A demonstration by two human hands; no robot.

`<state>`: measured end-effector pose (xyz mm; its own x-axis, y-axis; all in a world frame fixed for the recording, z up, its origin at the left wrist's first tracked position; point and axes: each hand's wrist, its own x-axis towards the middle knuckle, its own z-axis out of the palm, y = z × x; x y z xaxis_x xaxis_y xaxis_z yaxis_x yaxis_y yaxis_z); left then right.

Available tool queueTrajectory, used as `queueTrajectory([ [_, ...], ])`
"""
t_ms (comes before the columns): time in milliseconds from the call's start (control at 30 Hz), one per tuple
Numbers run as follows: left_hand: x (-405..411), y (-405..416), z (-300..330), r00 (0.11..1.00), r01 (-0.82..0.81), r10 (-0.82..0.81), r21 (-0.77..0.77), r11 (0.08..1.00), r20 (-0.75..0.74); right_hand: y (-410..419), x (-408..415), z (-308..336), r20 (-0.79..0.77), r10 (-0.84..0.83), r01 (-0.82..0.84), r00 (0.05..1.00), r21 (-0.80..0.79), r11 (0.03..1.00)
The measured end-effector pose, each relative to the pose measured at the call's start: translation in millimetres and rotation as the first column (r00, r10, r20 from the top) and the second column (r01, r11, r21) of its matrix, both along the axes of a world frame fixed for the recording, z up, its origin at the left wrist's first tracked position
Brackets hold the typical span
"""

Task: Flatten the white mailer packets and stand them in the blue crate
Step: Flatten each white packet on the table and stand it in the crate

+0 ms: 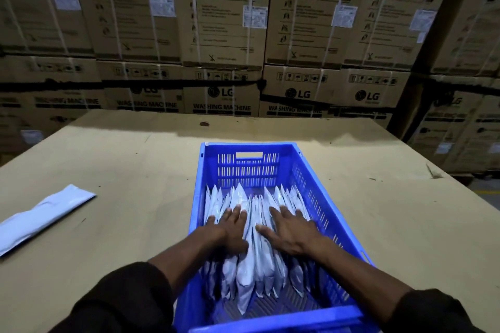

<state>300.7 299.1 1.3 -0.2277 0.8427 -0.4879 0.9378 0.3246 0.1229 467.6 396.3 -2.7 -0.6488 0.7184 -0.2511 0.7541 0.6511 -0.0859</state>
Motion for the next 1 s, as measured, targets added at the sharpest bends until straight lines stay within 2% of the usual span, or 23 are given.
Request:
queueTrajectory([
  [100,1,-7,-8,0.993,0.016,-0.014,0.02,1.0,-0.115,-8,-7,-4,0.132,0.05,-0.06,0.99,0.074,0.995],
  [200,2,-11,-9,0.951,0.021,-0.008,0.04,0.999,-0.31,-8,-9,-7,0.141,0.024,-0.049,0.99,0.174,0.984],
  [267,2,-12,-5,0.925,-0.003,0.017,0.039,0.999,-0.38,-8,-8,-7,0.129,0.011,-0.037,0.992,0.202,0.979],
  [433,15,-20,5,0.969,-0.038,0.024,-0.055,0.998,-0.245,-5,-7,-9,0.134,0.047,-0.075,0.99,0.216,0.974],
  [600,32,-33,0,0.977,-0.03,0.009,-0.097,0.995,-0.212,6,-6,-14,0.107,0.17,-0.188,0.98,0.187,0.964],
  [733,42,-39,-5,0.973,-0.026,0.021,-0.018,1.0,-0.229,10,-6,-16,0.087,0.232,-0.245,0.969,0.195,0.95],
  [900,43,-41,8,0.96,-0.04,0.057,0.069,0.997,-0.273,7,-6,-7,0.034,0.151,-0.154,0.988,0.13,0.979],
  [1000,38,-42,19,0.929,0.001,0.093,0.255,0.967,-0.358,-3,-8,13,-0.097,0.097,-0.07,0.991,0.251,0.966],
])
